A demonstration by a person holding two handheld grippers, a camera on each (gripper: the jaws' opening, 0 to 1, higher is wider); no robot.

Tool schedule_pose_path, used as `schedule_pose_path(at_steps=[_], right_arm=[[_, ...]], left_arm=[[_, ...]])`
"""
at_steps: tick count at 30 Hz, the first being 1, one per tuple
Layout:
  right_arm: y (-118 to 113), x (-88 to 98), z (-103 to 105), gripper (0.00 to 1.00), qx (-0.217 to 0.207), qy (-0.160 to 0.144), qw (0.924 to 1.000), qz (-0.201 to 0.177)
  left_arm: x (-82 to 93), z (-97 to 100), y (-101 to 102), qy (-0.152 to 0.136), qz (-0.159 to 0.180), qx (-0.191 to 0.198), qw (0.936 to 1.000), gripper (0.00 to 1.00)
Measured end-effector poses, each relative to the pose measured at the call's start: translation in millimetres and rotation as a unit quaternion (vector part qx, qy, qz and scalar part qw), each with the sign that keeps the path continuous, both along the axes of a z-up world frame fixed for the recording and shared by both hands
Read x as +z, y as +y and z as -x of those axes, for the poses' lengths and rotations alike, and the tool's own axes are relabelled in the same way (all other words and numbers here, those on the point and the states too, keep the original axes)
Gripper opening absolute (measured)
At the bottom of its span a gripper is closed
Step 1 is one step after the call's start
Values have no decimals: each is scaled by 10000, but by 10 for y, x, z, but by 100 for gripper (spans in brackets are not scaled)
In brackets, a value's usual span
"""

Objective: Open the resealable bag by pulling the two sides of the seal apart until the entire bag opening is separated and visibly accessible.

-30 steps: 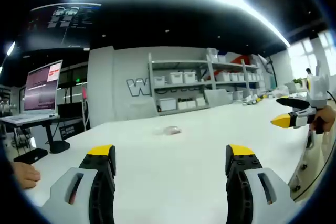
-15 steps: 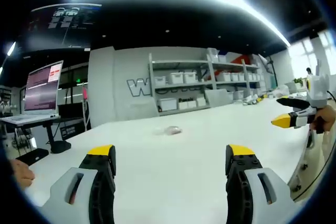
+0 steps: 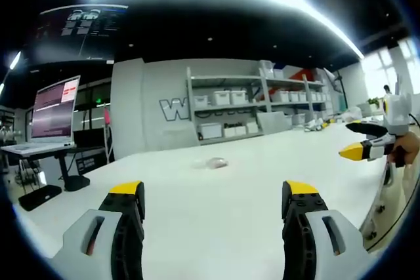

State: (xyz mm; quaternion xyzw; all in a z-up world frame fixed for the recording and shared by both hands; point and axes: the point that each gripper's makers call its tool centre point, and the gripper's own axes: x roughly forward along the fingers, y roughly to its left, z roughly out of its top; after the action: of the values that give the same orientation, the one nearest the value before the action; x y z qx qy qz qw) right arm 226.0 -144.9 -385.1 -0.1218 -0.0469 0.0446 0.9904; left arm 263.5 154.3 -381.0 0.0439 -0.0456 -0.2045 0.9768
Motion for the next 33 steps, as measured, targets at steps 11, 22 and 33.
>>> schedule_pose_path(at_steps=[11, 22, 33], right_arm=[[-8, -3, -3, 94, -5, 9, 10000, 6], [-16, 23, -11, 94, 2, -13, 10000, 25], [-13, 22, -17, 94, 33, 8, 10000, 64]], left_arm=[[-6, -11, -1, 5, -17, 1, 10000, 85], [5, -15, -21, 1, -31, -16, 10000, 85], [17, -8, -43, -16, -55, -30, 10000, 85]])
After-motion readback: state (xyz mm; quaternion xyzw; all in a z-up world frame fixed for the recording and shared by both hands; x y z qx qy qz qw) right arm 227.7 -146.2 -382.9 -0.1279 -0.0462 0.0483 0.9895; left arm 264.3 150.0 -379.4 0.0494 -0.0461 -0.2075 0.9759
